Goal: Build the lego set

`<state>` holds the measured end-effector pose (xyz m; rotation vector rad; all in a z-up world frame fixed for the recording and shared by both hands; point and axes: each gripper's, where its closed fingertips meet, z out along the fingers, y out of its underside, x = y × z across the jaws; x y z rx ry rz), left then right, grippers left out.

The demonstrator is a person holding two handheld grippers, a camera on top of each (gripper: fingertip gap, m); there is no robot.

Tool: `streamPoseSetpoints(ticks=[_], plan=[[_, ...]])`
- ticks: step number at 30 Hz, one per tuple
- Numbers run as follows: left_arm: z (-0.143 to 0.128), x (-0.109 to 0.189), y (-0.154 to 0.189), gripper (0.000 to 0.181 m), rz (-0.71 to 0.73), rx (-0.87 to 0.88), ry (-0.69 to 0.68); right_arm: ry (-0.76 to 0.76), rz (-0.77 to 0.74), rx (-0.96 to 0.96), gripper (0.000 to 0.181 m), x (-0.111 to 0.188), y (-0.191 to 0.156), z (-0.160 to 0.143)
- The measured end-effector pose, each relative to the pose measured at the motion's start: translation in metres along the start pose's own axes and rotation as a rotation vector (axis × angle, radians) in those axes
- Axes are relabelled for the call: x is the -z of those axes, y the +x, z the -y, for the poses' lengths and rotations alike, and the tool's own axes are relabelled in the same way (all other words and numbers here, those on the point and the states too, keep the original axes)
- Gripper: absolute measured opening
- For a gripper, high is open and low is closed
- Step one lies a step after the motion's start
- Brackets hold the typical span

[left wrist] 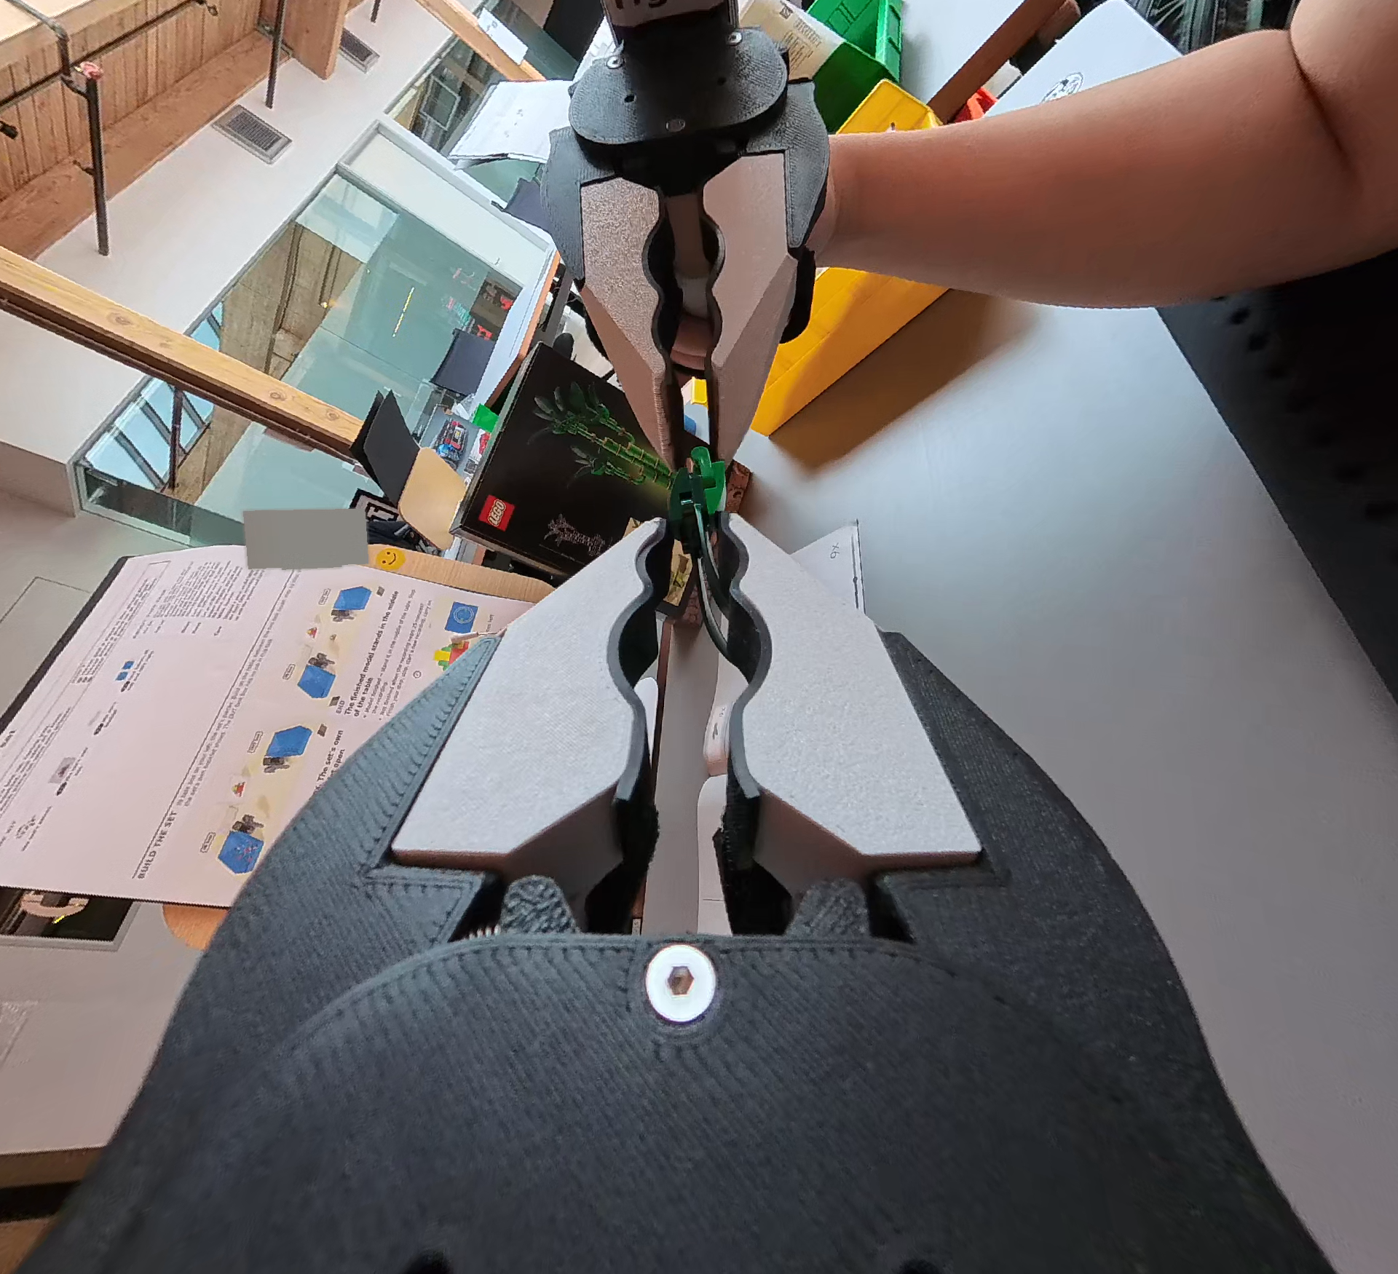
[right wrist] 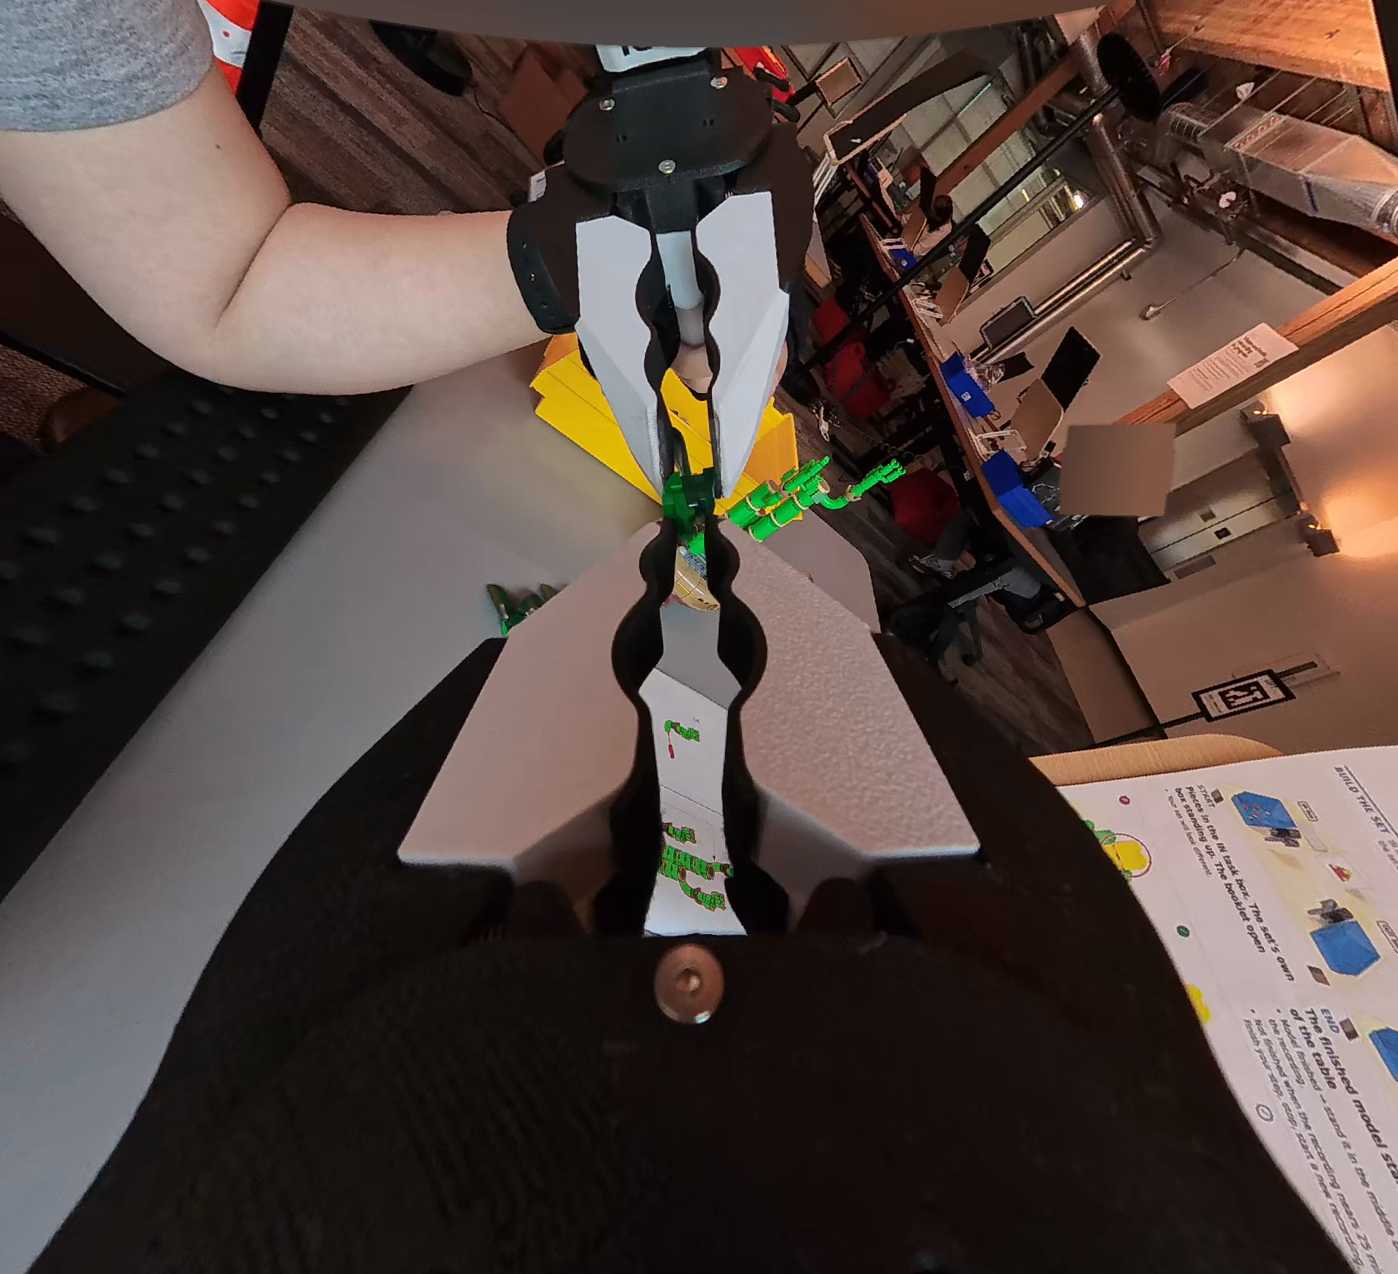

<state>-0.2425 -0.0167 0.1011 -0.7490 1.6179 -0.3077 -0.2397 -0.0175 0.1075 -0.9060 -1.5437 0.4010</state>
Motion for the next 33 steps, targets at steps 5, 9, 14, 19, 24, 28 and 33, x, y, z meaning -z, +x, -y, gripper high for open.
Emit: streamPoseSetpoints(ticks=[5,9,14,19,24,28,33], plan=[[0.0008,0.0008,-0.0006,0.009,0.005,-0.005,-0.002,0.007,0.000,0.005,0.004,-0.0003,-0.0002,0.0015],[0.0000,0.0009,0.0019,0.009,-0.009,-0.007,-0.008,-0.004,0.021,0.004,0.003,-0.0009,-0.0029,-0.0002],[-0.0018,-0.0002,0.0037,0.009,-0.020,-0.007,-0.019,-0.023,0.026,0.023,0.002,-0.0011,-0.0044,-0.0033],[-0.0014,0.0011,0.0010,0.009,-0.007,-0.004,-0.015,0.002,0.012,0.002,0.003,-0.0020,-0.0016,-0.0009],[-0.0018,0.0026,0.0010,0.009,-0.011,0.003,-0.013,-0.027,0.019,-0.031,0.029,-0.0059,-0.0032,-0.0047],[-0.0028,0.0008,0.0023,0.009,-0.018,0.003,-0.019,-0.005,-0.001,0.003,0.023,-0.0075,-0.0016,0.0007],[-0.0026,0.0019,0.0011,0.009,-0.011,0.002,-0.019,-0.016,-0.010,-0.011,0.022,-0.0025,0.0016,-0.0035]])
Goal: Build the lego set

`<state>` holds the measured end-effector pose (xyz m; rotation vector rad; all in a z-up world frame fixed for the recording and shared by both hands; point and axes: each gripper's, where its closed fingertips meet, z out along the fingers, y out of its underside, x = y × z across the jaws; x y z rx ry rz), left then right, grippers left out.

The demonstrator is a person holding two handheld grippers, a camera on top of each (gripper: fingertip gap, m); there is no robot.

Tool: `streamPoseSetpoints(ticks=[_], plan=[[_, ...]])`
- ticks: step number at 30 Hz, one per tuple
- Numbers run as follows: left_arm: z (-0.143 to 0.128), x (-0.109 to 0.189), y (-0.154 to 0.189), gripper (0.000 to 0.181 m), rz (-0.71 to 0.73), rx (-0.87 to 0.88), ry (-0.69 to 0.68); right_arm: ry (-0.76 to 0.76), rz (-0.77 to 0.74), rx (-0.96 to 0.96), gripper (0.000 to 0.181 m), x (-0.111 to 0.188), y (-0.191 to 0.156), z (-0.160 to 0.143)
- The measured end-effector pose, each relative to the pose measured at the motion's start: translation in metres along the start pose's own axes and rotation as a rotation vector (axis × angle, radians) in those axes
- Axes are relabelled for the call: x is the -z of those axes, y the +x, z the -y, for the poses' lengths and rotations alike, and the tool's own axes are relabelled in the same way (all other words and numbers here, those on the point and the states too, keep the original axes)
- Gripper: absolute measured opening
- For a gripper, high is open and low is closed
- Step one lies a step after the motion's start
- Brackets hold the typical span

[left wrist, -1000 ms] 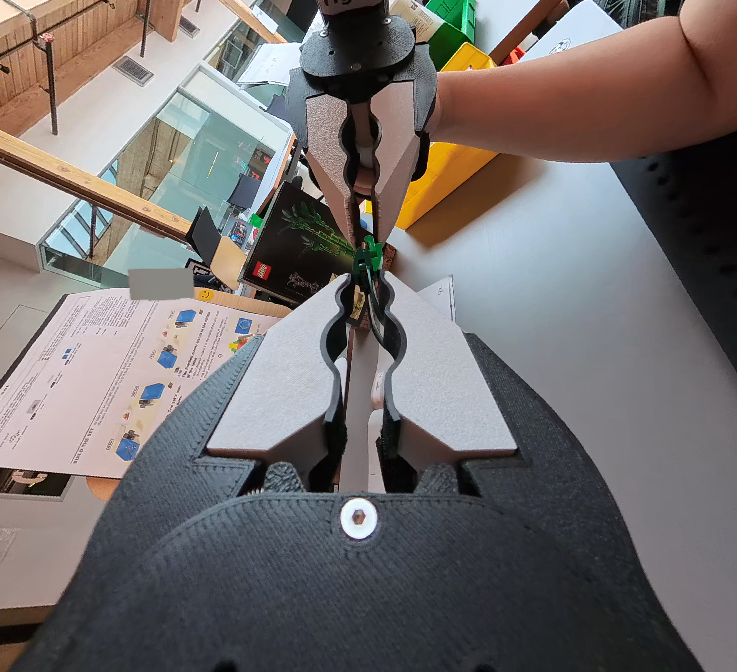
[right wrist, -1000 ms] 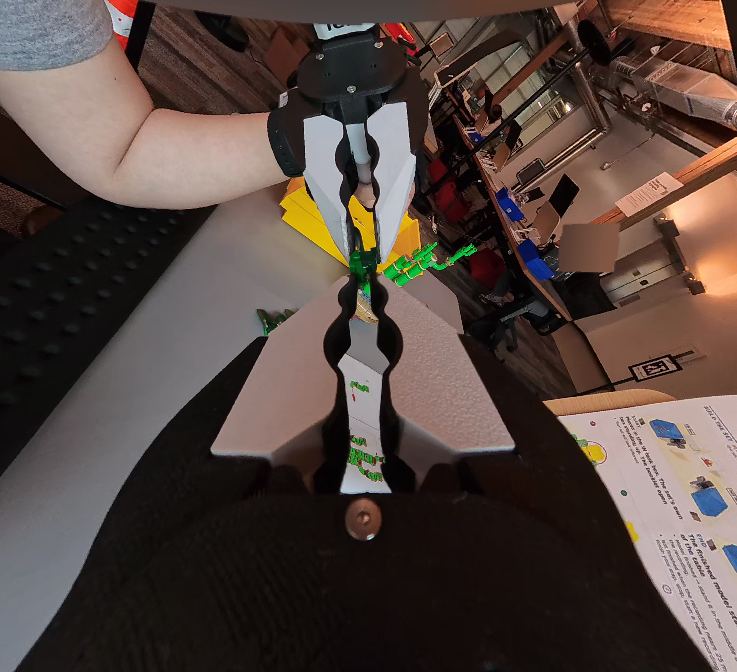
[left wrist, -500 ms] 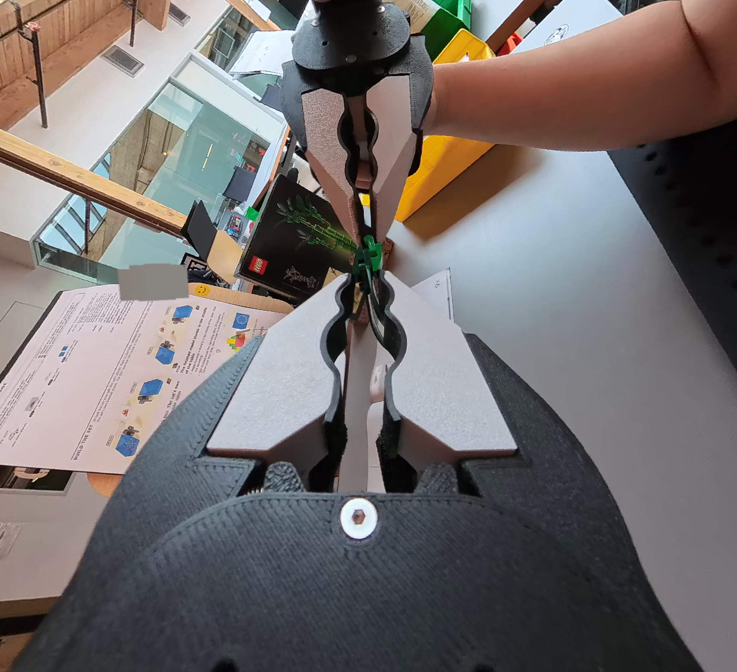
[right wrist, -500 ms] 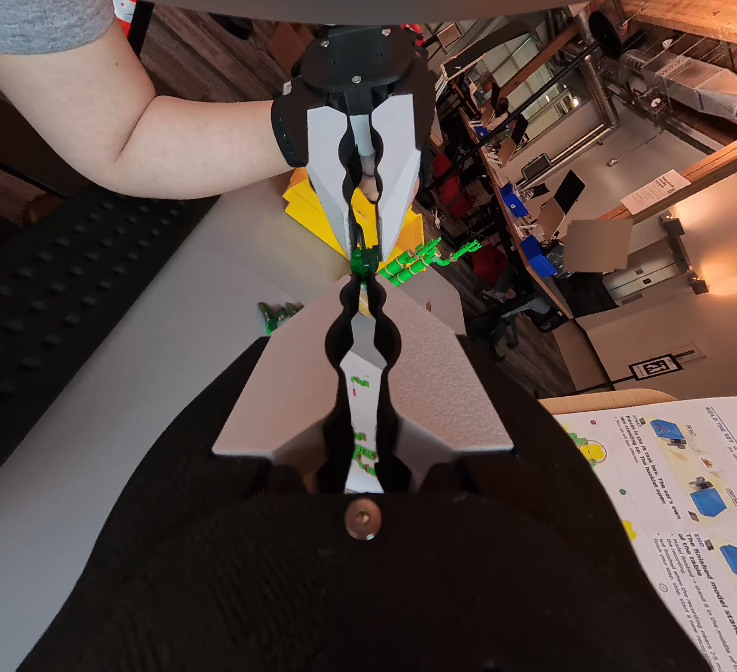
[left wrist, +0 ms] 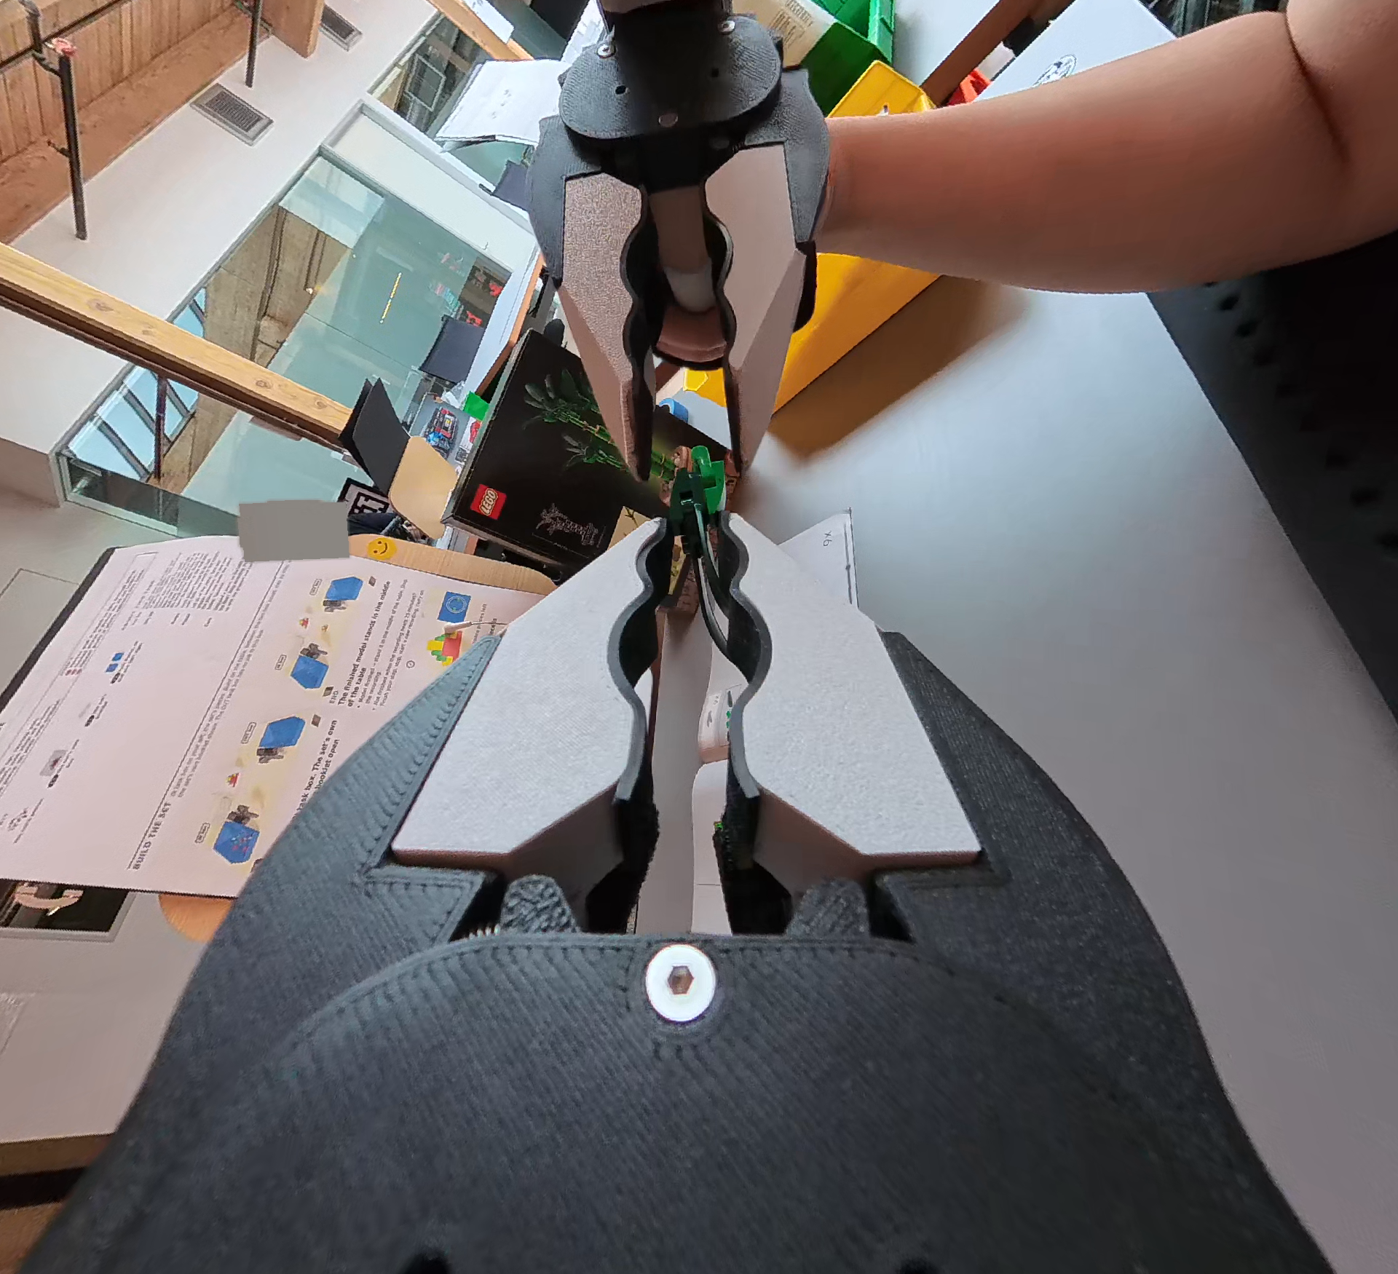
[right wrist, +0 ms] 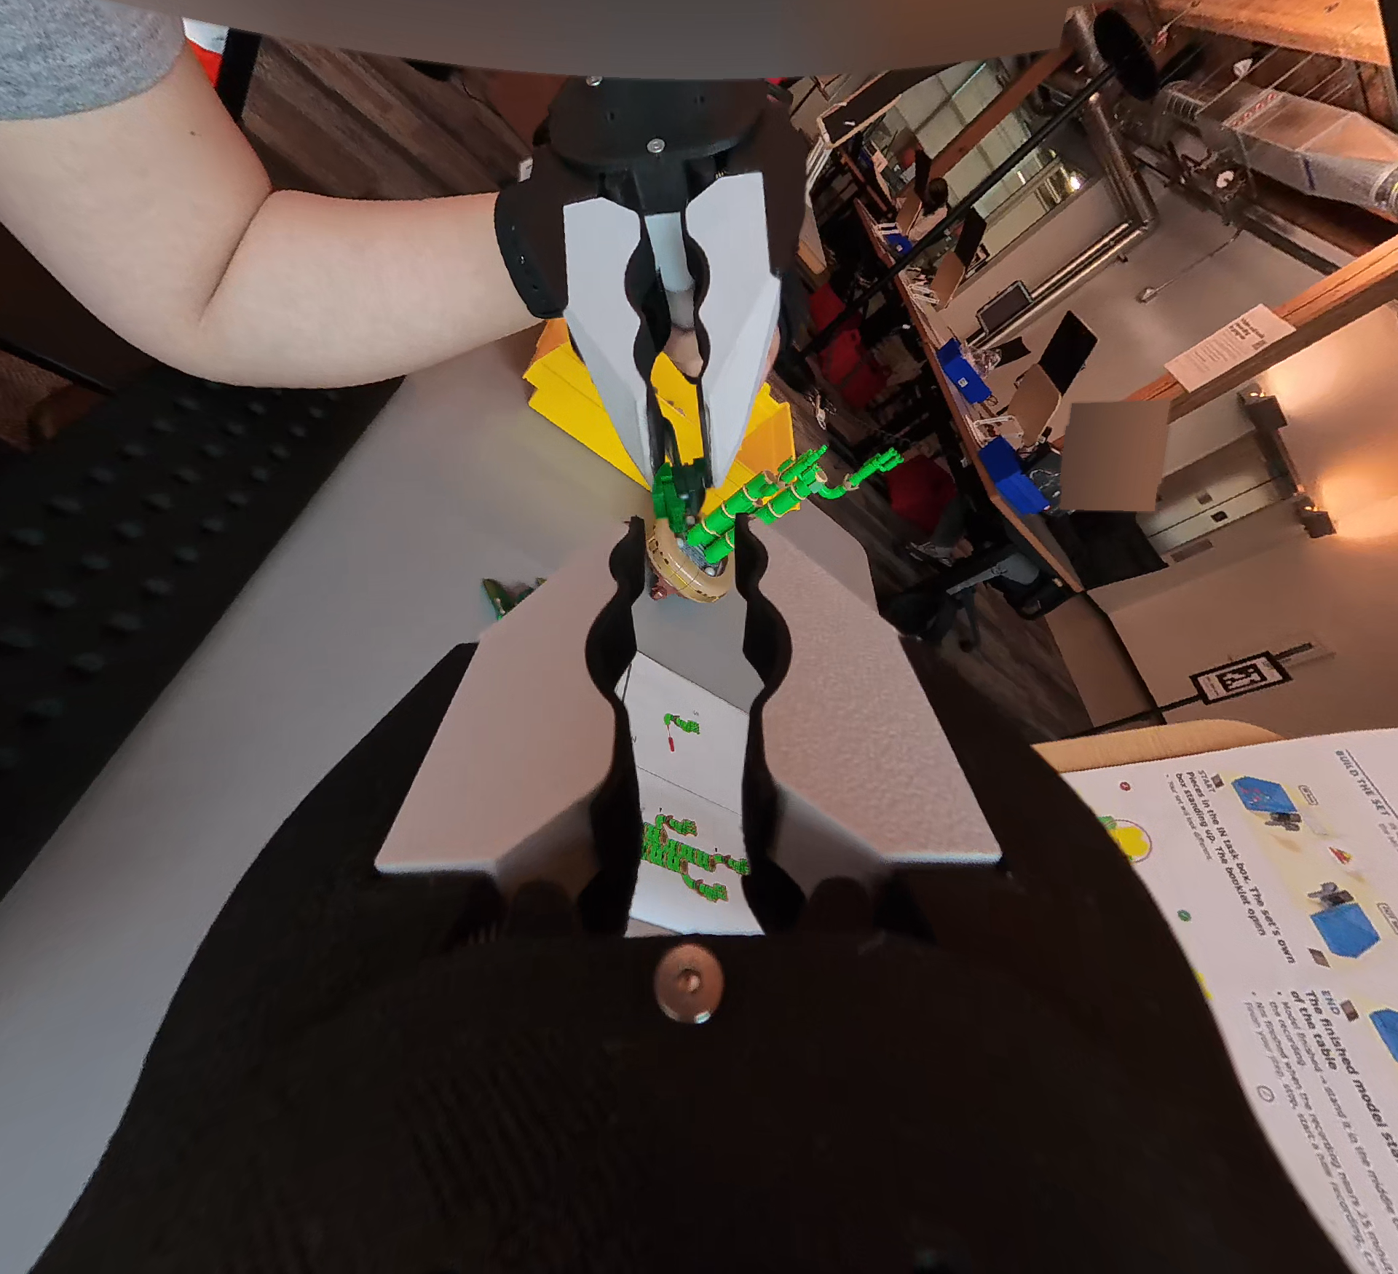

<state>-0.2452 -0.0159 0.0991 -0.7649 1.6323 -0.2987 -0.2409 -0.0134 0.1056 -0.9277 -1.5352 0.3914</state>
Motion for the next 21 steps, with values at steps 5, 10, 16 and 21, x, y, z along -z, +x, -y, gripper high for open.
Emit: streamPoseSetpoints(ticks=[5,10,16,21], plan=[[0.0013,0.0003,0.0002,0.009,0.001,-0.004,0.004,0.025,0.016,-0.007,0.010,0.0033,-0.0014,0.0033],[0.0016,-0.0011,0.0018,0.009,-0.005,-0.008,-0.001,0.021,0.031,-0.008,0.009,0.0009,-0.0040,0.0025],[0.0015,-0.0006,0.0015,0.009,-0.003,-0.008,-0.002,0.022,0.038,-0.006,0.008,-0.0006,-0.0052,0.0031],[0.0014,-0.0005,0.0017,0.009,-0.005,-0.007,-0.001,0.028,0.033,-0.004,0.007,-0.0012,-0.0043,0.0041]])
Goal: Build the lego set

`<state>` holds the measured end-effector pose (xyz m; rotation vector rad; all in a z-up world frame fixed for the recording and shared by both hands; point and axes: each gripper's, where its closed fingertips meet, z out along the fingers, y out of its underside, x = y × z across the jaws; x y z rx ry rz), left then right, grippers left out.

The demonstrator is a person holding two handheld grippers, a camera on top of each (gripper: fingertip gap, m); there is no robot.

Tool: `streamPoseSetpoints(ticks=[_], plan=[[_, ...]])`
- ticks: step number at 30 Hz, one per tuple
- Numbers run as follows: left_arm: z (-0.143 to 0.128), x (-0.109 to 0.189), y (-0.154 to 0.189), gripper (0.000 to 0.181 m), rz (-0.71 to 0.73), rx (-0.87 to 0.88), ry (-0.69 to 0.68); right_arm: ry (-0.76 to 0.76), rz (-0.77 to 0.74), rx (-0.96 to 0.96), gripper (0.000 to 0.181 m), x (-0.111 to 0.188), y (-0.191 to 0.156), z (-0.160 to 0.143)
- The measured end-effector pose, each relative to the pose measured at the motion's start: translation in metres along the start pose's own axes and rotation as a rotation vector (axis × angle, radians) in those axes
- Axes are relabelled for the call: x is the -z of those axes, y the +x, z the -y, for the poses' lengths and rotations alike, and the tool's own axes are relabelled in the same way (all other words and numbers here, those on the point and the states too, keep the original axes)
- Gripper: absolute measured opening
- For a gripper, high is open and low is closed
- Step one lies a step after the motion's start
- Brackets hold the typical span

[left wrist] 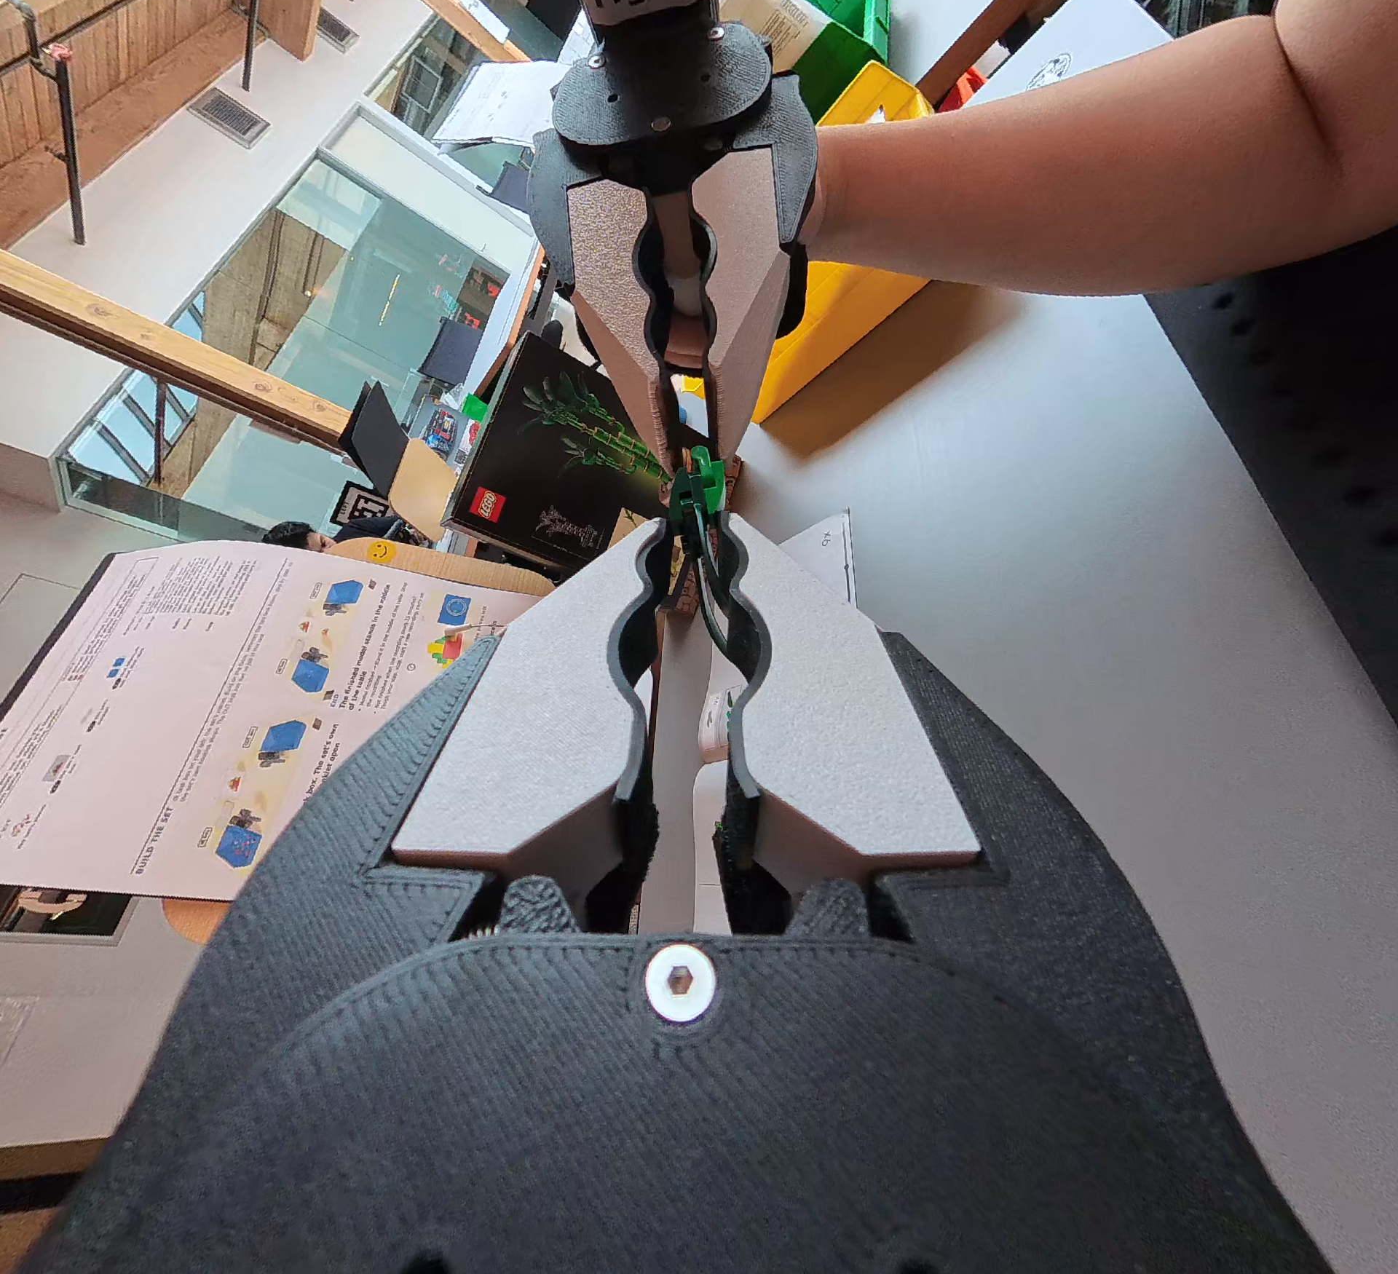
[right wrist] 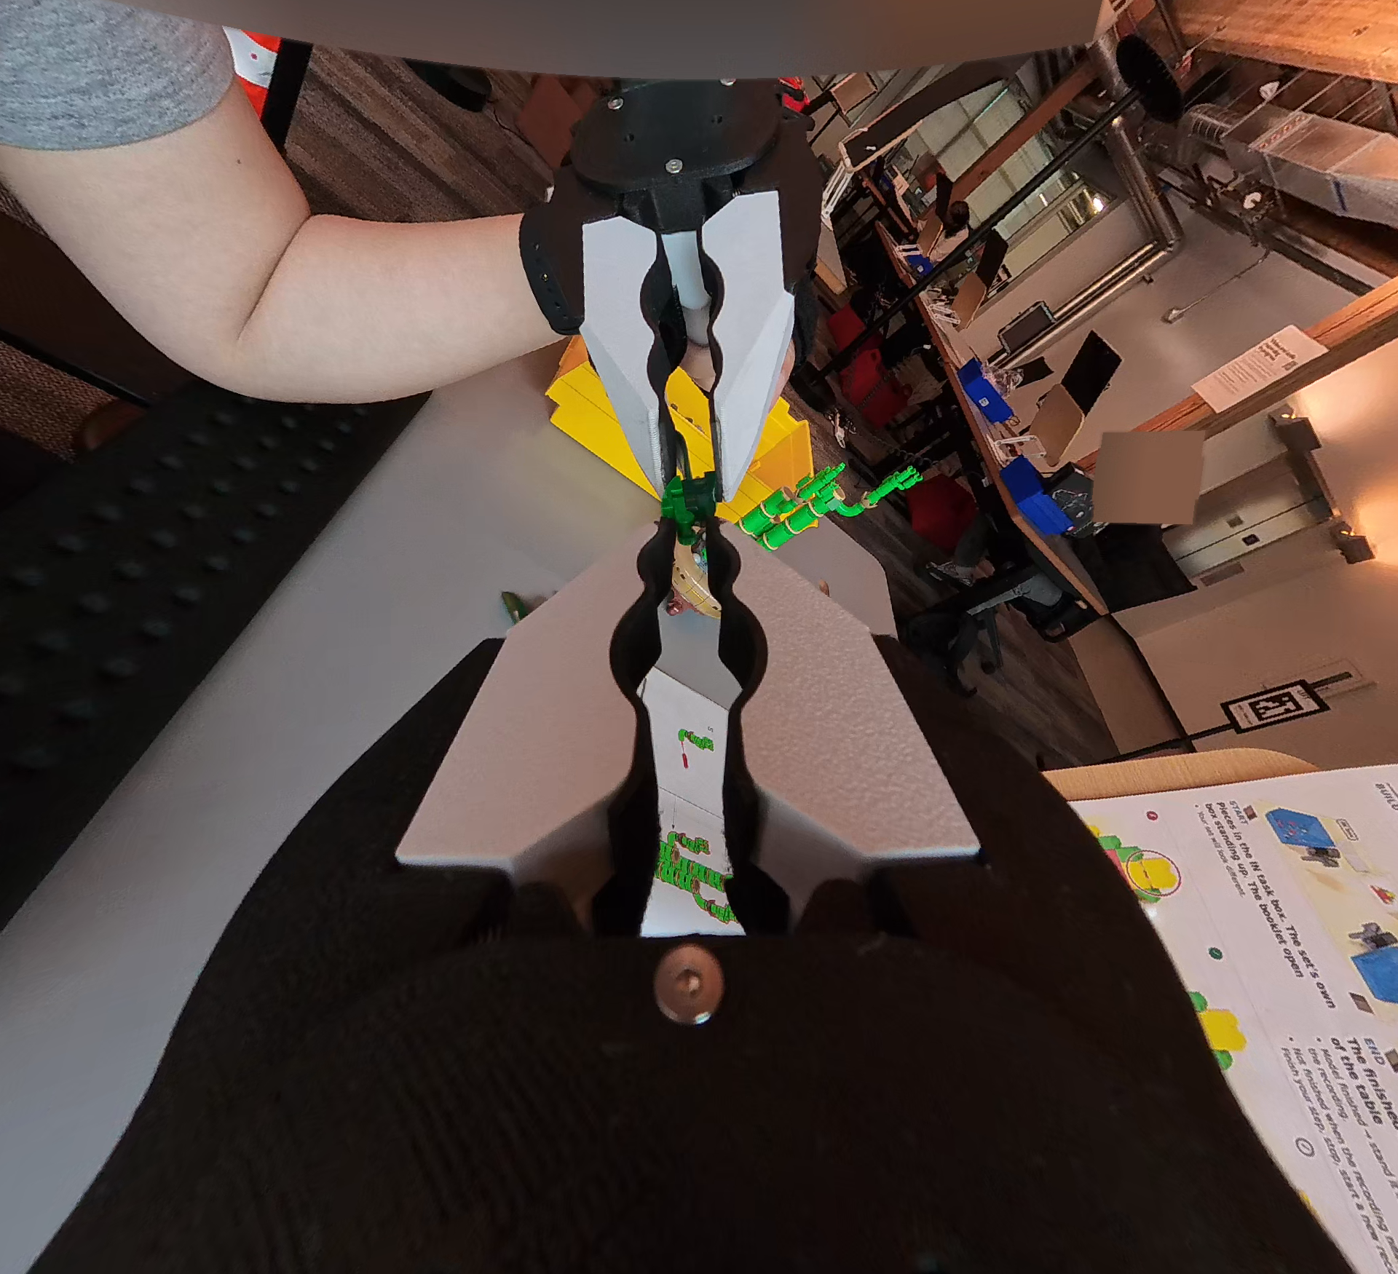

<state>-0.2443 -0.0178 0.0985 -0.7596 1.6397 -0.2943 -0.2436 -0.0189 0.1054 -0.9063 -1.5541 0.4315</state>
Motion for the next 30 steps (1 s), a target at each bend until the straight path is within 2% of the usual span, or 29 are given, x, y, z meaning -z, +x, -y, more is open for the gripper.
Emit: streamPoseSetpoints(ticks=[22,27,28,30], plan=[[-0.0007,-0.0015,0.0029,0.009,-0.018,0.003,-0.005,-0.031,0.021,0.029,0.002,0.0007,-0.0039,-0.0021],[-0.0006,0.0001,0.0025,0.009,-0.016,0.002,-0.004,-0.011,0.030,-0.020,0.003,-0.0006,-0.0039,-0.0015],[-0.0001,0.0002,0.0024,0.009,-0.015,0.002,-0.003,-0.006,0.030,-0.019,0.004,-0.0001,-0.0042,-0.0015],[-0.0015,-0.0002,0.0023,0.009,-0.013,0.001,-0.010,-0.002,0.016,-0.021,0.023,0.0014,-0.0024,-0.0007]])
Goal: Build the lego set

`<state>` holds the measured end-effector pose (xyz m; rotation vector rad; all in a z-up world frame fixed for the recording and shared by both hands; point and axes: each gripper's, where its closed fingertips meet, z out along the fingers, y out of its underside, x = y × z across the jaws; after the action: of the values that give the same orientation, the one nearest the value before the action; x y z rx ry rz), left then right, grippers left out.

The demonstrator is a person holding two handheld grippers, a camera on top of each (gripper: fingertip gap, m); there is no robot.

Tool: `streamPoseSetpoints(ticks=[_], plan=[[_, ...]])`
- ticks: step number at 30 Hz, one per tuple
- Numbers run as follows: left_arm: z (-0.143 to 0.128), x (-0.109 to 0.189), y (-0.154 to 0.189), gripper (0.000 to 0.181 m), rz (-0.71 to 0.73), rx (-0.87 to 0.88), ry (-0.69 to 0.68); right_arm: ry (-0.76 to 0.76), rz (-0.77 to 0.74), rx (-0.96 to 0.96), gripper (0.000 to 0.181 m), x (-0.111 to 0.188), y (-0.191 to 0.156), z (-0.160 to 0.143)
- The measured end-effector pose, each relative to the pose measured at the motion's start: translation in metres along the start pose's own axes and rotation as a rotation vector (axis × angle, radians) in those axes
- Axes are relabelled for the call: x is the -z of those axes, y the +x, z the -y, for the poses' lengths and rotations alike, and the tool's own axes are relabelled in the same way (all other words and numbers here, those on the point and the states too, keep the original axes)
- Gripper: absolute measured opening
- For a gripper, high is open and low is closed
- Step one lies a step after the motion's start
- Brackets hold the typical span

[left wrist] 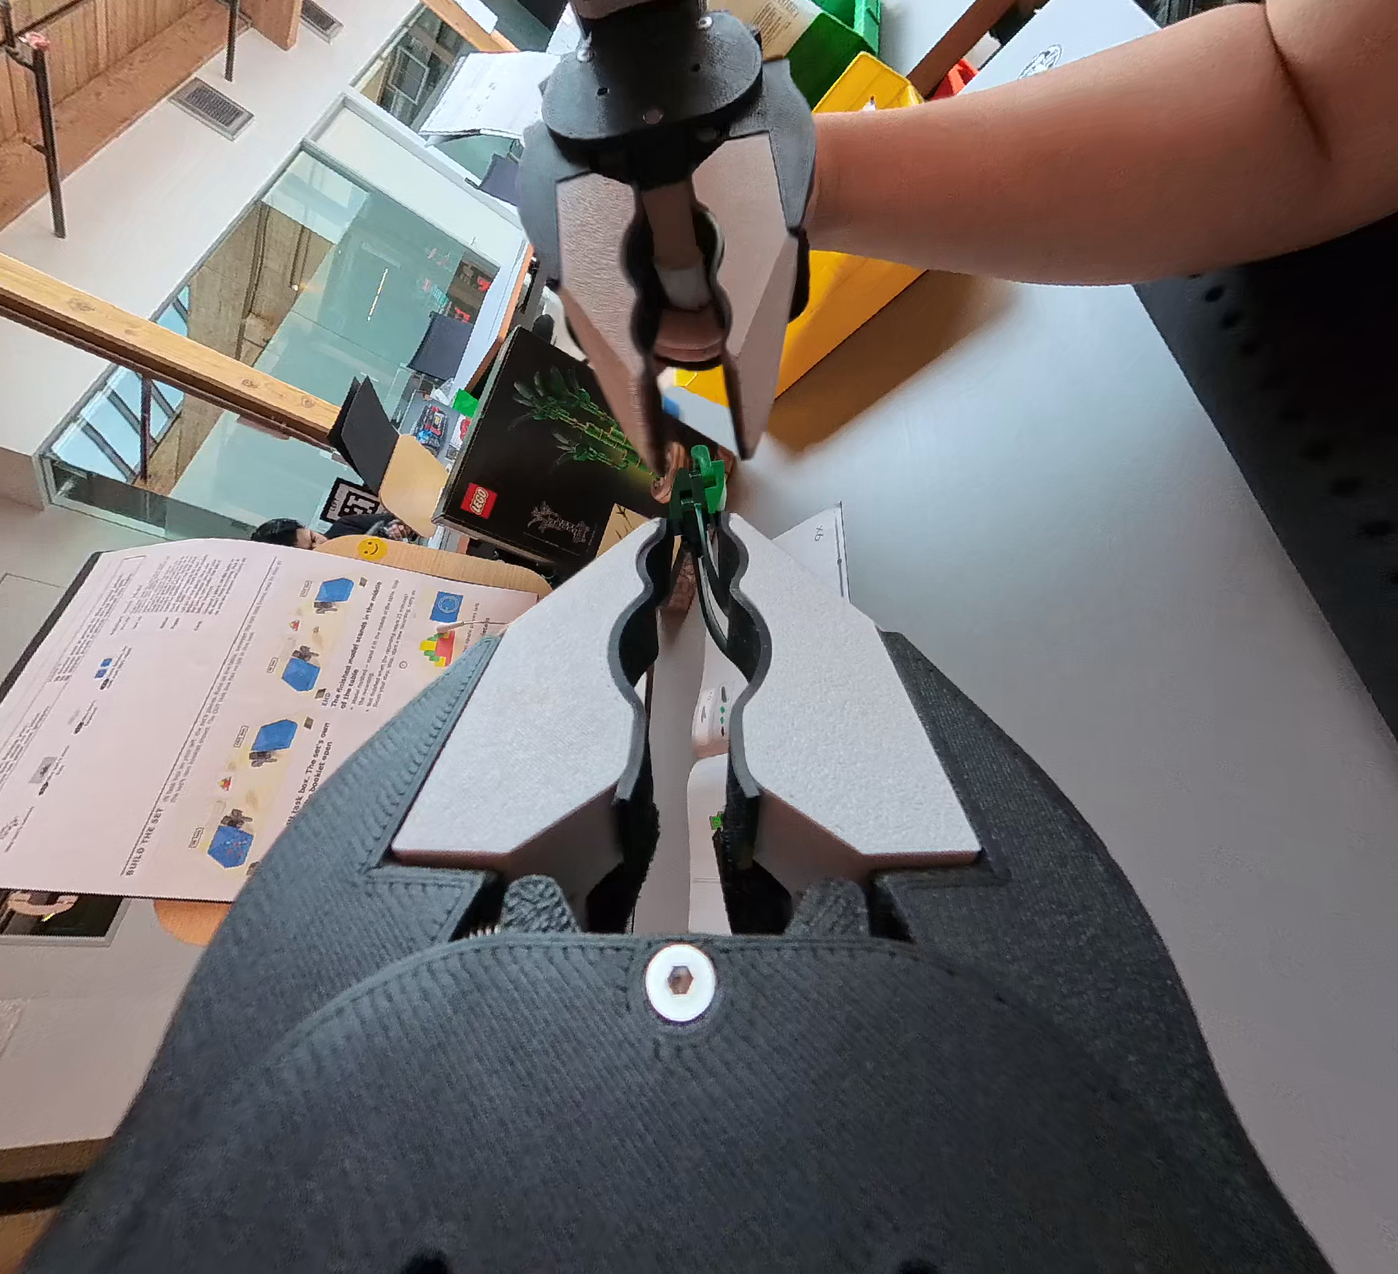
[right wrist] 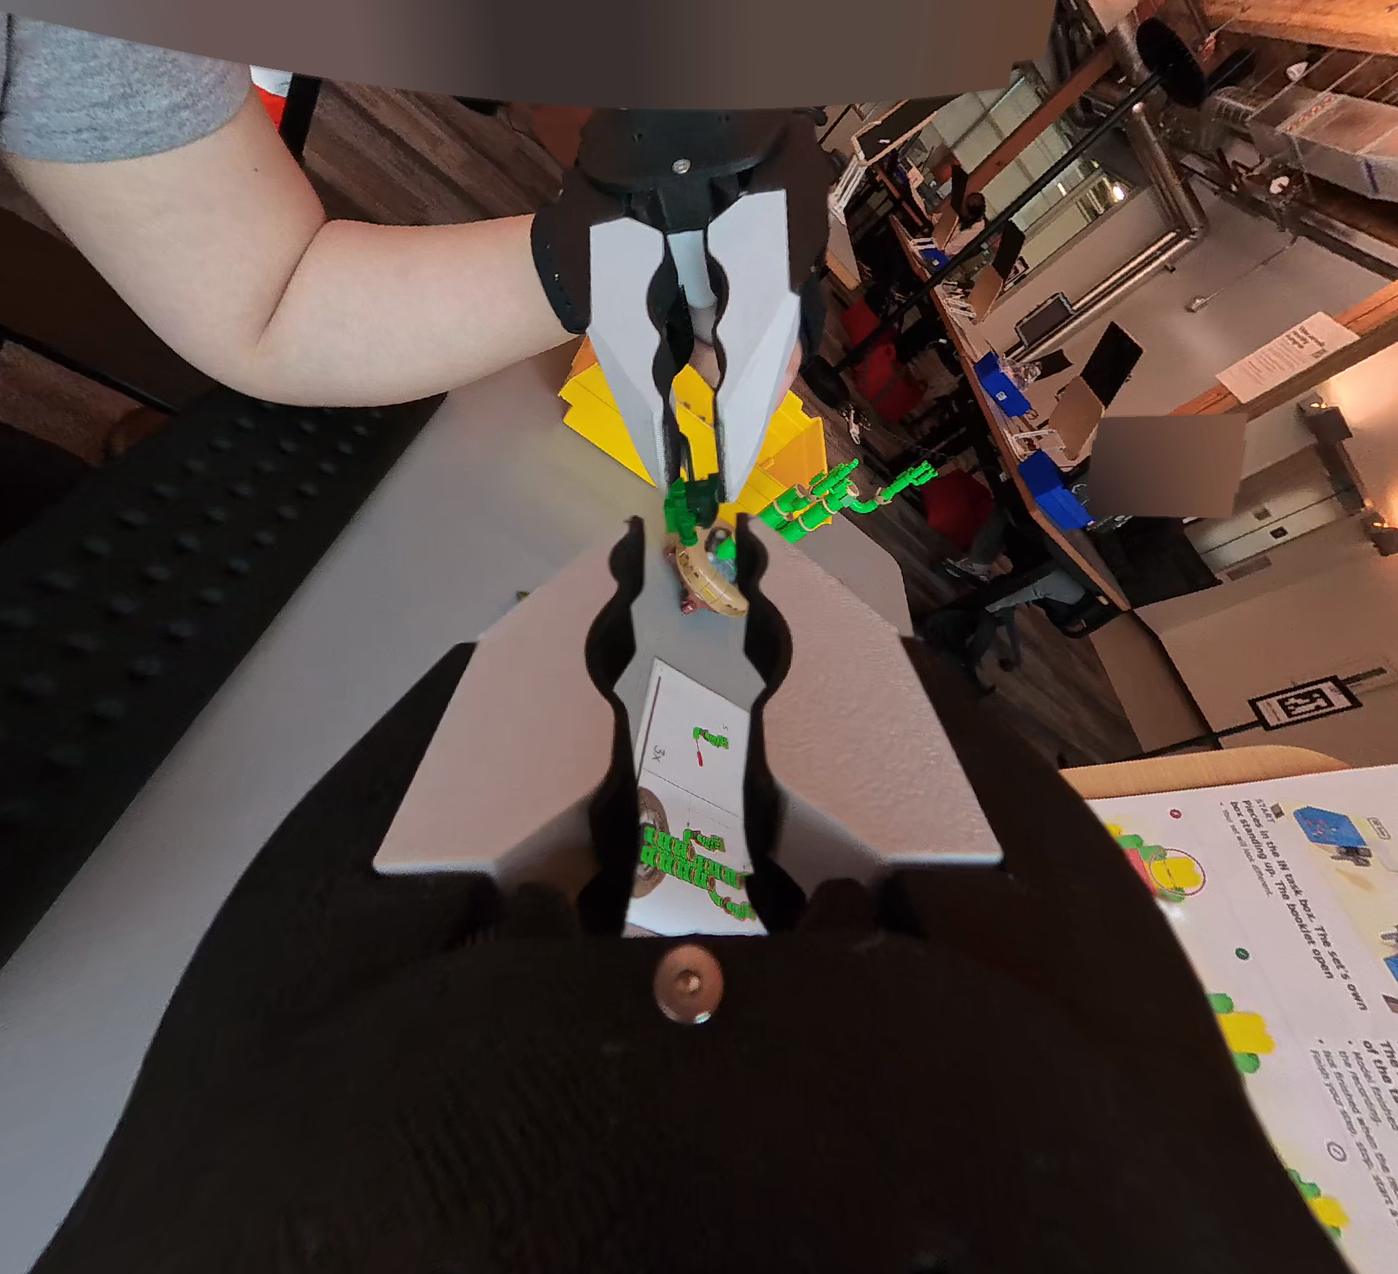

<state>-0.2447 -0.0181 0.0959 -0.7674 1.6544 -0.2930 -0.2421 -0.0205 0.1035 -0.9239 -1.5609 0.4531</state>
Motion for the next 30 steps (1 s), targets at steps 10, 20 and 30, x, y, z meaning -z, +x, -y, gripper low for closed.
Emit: streamPoseSetpoints(ticks=[10,20,30], plan=[[0.001,-0.001,0.001,0.009,-0.002,-0.001,0.000,-0.022,-0.005,0.029,0.013,-0.007,-0.001,0.000],[-0.001,0.000,0.002,0.009,-0.013,0.002,-0.007,-0.056,-0.010,0.056,0.011,-0.009,-0.002,-0.002],[-0.002,0.000,0.000,0.009,-0.011,0.012,-0.006,-0.061,-0.017,0.064,0.010,-0.010,0.000,-0.003]])
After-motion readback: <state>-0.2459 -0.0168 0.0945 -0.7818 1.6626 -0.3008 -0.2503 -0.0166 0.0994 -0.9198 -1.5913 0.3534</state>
